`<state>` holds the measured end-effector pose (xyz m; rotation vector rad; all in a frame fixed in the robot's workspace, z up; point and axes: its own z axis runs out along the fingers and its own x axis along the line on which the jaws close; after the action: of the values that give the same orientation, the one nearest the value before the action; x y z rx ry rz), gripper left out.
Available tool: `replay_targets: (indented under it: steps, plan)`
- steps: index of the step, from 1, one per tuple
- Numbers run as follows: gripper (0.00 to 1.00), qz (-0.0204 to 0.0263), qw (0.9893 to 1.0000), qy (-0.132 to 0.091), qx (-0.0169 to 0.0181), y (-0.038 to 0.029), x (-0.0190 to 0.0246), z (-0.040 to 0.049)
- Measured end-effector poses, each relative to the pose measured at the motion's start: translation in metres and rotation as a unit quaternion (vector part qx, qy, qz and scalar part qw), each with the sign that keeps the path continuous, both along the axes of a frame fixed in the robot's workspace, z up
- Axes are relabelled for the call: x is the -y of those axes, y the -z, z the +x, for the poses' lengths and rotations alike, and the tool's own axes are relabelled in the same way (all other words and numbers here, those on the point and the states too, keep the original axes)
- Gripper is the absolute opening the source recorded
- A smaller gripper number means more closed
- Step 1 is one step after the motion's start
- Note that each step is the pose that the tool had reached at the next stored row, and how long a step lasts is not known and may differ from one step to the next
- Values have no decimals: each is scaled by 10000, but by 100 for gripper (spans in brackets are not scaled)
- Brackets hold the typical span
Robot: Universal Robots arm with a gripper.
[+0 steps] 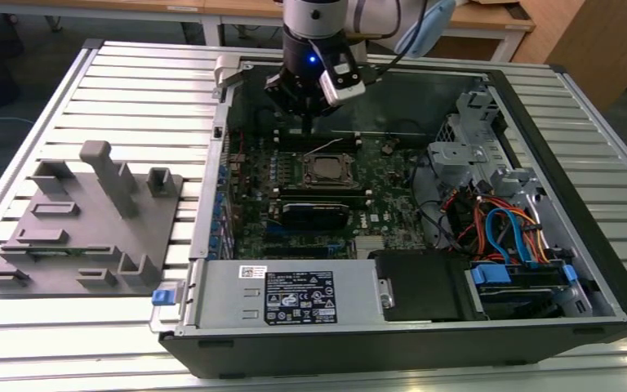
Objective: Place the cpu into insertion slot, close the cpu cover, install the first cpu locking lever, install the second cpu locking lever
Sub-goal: 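Install the first cpu locking lever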
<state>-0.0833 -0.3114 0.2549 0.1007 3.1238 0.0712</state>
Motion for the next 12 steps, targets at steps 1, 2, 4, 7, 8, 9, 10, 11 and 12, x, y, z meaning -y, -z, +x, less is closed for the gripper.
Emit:
replay_targets:
  steps: [1,2,4,7,8,9,10,11,12]
  plan:
    - [11,63,10000,1,0,3,10,1]
    - [11,115,9999,1,-1,8,20,5]
    - [11,187,9998,2,0,22,37,19]
    - [11,233,9997,2,1,49,45,52]
    - [11,234,9997,2,0,56,46,60]
    - [11,235,9997,2,0,64,46,68]
    - [11,237,9997,2,0,71,46,77]
    - [11,241,9997,2,0,79,46,87]
    - [11,245,9997,2,0,83,46,102]
